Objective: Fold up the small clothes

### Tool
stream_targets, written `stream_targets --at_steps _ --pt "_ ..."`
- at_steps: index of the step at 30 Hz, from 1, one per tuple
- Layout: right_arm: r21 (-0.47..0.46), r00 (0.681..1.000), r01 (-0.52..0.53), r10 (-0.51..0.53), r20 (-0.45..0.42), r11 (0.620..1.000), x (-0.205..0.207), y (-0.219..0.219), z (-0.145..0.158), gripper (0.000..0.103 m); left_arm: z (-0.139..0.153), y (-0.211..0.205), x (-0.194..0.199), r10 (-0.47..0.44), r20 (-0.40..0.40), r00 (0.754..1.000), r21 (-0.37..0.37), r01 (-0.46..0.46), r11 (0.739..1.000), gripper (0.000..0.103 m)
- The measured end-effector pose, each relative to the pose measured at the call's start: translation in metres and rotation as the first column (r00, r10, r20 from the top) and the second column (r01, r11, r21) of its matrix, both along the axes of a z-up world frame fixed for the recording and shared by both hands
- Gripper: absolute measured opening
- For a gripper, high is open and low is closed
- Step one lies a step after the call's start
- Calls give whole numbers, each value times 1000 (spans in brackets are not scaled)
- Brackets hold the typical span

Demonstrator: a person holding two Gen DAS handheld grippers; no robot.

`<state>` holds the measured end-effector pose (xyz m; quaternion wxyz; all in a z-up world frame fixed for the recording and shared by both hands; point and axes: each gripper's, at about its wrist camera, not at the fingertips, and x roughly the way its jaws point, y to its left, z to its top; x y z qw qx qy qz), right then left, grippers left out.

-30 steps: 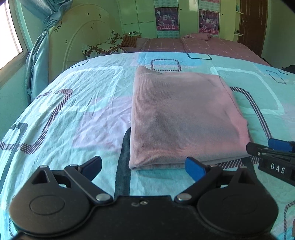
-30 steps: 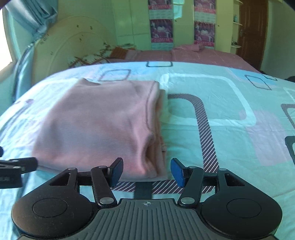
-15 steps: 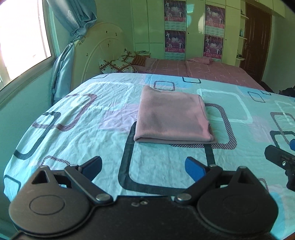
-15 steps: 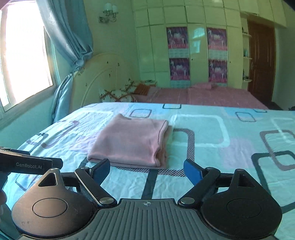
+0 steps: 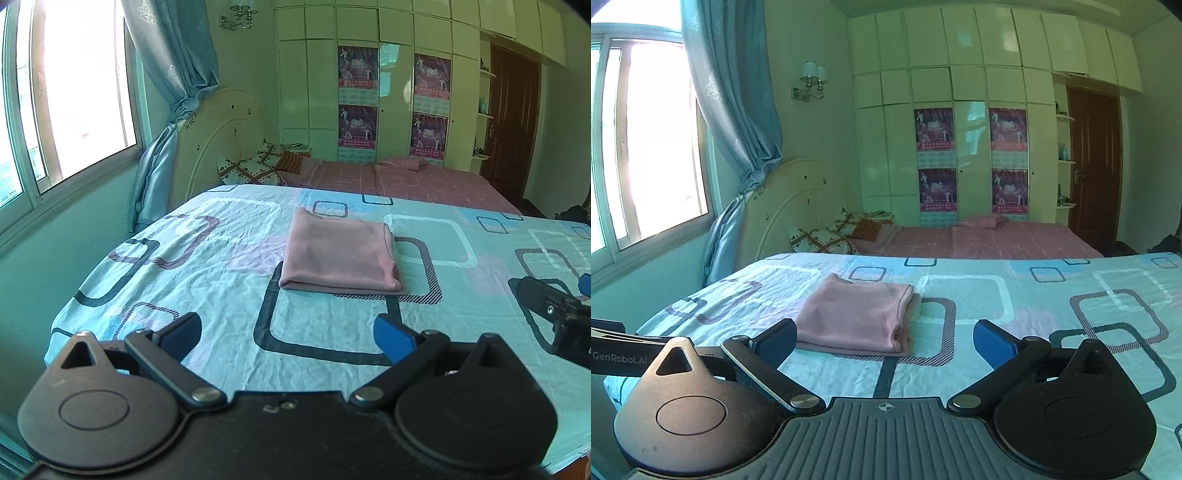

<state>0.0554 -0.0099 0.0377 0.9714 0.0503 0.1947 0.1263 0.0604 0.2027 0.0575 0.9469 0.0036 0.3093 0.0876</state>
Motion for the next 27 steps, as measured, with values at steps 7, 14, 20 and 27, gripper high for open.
stream_targets --at_steps 7,14,20,27 --pt "-4 1000 -2 2 10 1000 -13 -3 1 101 2 1 -13 16 8 1000 -6 -16 1000 99" --pt "-5 1000 4 -4 9 1000 -17 -5 0 101 1 0 -14 17 12 1000 -3 -17 1000 99" --pt "-5 1000 3 -3 14 1000 -19 -5 1 101 2 -3 -16 19 21 1000 2 -19 1000 99" --pt "-5 1000 -2 2 18 1000 -18 -6 3 101 2 -3 -16 21 23 1000 2 -21 1000 99"
